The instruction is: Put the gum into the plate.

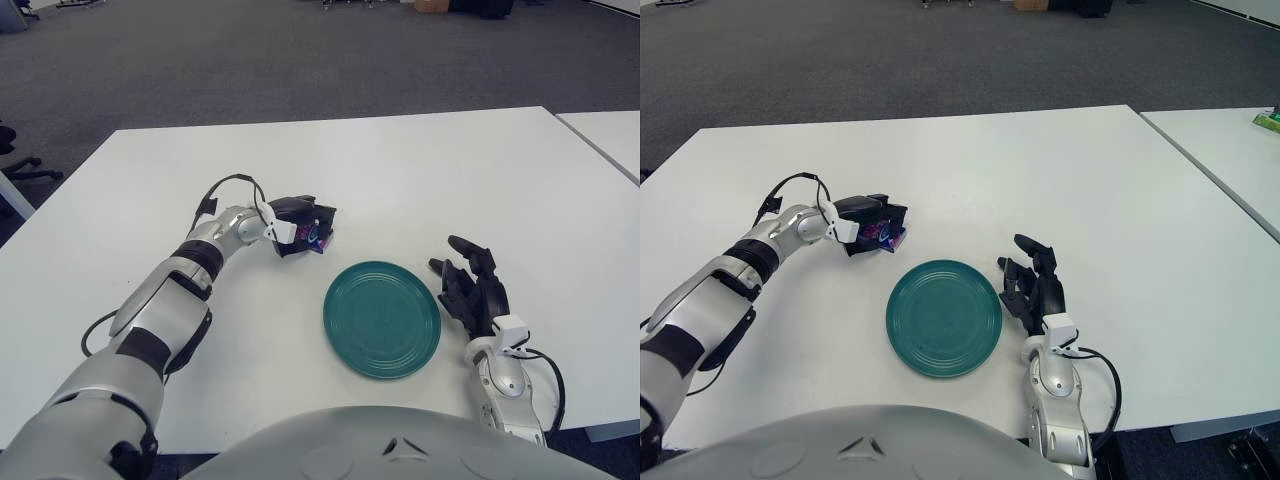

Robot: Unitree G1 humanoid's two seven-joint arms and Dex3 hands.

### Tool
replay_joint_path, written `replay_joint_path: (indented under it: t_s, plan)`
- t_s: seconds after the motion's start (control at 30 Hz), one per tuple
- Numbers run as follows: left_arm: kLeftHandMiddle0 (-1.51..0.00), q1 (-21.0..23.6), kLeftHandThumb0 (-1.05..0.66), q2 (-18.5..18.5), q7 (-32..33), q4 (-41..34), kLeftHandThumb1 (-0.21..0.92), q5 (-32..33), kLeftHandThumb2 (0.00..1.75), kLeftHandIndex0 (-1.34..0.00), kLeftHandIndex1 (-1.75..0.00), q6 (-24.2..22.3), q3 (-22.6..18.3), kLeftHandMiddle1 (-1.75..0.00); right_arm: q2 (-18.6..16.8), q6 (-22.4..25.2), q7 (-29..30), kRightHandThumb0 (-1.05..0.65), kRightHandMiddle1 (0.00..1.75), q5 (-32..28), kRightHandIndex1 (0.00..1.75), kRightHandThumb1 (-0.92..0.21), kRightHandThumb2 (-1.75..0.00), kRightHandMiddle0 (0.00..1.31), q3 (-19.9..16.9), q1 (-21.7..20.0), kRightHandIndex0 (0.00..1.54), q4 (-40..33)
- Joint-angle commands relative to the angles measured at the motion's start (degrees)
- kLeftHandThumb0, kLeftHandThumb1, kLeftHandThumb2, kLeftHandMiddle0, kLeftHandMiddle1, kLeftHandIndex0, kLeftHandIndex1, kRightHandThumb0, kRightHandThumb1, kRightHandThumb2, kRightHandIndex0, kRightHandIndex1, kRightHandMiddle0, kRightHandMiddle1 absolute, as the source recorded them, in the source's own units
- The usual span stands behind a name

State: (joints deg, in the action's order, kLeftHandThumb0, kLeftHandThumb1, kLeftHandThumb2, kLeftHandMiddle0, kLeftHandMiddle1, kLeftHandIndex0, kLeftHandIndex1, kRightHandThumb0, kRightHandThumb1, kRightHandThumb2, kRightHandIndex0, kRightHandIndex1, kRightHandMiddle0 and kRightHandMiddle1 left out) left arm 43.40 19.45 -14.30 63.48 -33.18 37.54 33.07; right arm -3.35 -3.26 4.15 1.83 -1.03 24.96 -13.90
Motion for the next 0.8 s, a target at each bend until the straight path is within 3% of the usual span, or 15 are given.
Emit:
replay_joint_path:
  t_s: [0.0,0.4,0.67,0.77]
  plan:
    - [-0.73,-1.58,-0.01,0.77,-2.98,1.62,0.25,-1.88,1.36,-0.41,-1.75,-2.19,1.29,-1.63,0.21,1.78,0.26,-0.56,0.98,0.02,0.61,-0.92,-0.77,0.00,-0.43,0.69,0.42,1.87]
    - [-0.76,-2.09,-0.01,0.63,-4.96,1.51,0.17,1.61,1.46,-0.48,-1.75,-3.15,-1.56,-1.66,-0.12,1.86,0.50,-0.56,0.99,-0.32,0.62,-0.92,-0.76,0.00,-0.62,0.66,0.44,2.07]
    - [-0.75,-2.90,0.00,0.83,0.04,0.15,0.17,3.37,1.46,-0.50,-1.75,-3.57,-4.70,-1.64,-0.11,1.71,0.48,-0.56,0.99,-0.23,0.63,-0.92,-0.77,0.00,-0.48,1.15,0.45,1.69]
    - [-0.75,-3.10,0.00,1.71,-0.83,-3.64,0.18,5.29,1.44,-0.50,-1.75,-3.37,-6.66,-1.62,-0.19,1.84,0.40,-0.56,0.99,-0.41,0.63,-0.92,-0.76,0.00,-0.44,1.38,0.45,1.44]
